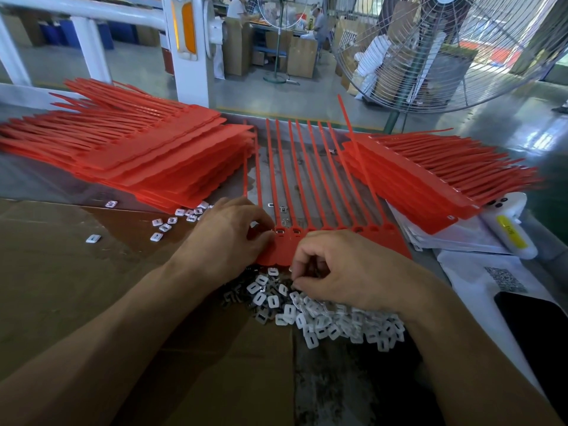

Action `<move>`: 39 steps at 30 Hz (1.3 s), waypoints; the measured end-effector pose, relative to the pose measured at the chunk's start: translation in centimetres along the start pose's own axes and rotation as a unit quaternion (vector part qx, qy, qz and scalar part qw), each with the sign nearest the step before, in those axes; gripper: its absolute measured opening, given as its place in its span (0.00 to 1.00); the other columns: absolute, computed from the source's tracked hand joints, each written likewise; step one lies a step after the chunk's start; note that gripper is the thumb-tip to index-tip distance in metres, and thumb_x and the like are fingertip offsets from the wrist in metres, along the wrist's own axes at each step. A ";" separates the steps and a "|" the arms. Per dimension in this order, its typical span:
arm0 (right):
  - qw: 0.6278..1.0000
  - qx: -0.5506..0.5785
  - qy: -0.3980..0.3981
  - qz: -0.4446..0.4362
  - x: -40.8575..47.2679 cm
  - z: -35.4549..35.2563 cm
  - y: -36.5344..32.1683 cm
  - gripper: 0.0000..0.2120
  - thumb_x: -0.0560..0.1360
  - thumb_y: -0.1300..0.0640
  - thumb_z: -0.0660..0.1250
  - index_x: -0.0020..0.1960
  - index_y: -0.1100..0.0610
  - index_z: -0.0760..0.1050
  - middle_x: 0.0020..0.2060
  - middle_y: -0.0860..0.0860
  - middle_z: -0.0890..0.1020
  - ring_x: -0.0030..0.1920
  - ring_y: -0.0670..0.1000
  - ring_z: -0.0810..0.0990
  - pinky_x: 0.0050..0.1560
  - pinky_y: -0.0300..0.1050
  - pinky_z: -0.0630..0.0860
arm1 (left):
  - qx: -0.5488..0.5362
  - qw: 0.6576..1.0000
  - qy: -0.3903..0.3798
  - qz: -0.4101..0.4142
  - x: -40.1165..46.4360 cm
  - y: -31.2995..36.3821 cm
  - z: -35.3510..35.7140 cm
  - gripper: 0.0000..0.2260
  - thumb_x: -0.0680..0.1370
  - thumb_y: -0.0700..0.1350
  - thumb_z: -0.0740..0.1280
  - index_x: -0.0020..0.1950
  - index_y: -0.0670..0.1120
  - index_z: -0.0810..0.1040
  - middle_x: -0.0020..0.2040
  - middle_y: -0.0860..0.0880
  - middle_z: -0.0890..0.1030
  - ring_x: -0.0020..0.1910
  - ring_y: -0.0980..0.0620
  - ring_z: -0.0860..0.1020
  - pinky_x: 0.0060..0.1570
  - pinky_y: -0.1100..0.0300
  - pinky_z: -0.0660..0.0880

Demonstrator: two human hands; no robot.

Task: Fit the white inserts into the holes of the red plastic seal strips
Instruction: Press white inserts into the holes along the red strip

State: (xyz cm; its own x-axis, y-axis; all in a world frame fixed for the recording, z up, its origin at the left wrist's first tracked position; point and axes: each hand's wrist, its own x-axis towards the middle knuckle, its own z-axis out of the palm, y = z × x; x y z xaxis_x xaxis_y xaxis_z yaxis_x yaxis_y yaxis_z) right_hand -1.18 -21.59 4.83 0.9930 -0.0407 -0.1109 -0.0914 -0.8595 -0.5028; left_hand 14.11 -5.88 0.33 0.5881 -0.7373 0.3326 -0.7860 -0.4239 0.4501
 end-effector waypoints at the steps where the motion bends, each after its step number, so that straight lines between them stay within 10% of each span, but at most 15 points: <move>1: 1.000 0.012 0.004 0.002 0.0 0.0 0.0 0.07 0.77 0.54 0.74 0.43 0.45 0.79 0.42 0.40 0.81 0.38 0.40 0.82 0.37 0.34 0.76 | 0.000 1.000 -0.001 -0.001 0.0 0.0 0.0 0.10 0.79 0.56 0.68 0.59 0.56 0.82 0.55 0.58 0.77 0.58 0.56 0.71 0.60 0.55 0.71; 21: 0.991 0.115 0.071 -0.005 0.3 0.3 0.8 0.07 0.77 0.56 0.75 0.47 0.44 0.83 0.38 0.38 0.84 0.38 0.39 0.81 0.39 0.29 0.74 | -0.008 1.000 0.009 0.001 -0.1 -0.1 -0.1 0.10 0.79 0.55 0.69 0.57 0.55 0.82 0.54 0.58 0.78 0.57 0.55 0.72 0.60 0.52 0.73; 39: 0.909 0.237 0.325 0.113 0.0 -1.7 4.0 0.08 0.79 0.63 0.72 0.50 0.50 0.85 0.36 0.49 0.86 0.32 0.48 0.84 0.36 0.39 0.81 | -0.009 1.000 -0.005 -0.011 0.1 -0.3 -0.4 0.10 0.78 0.57 0.69 0.57 0.57 0.82 0.54 0.59 0.77 0.58 0.57 0.72 0.60 0.55 0.73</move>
State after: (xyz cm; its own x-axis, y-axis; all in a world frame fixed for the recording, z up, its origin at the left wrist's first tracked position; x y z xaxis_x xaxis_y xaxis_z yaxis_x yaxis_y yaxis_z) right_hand -1.39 -25.89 4.27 0.7652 -0.6133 0.1957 -0.1668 -0.4824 -0.8600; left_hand 14.50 -5.63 0.56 0.6028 -0.7334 0.3143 -0.7696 -0.4304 0.4716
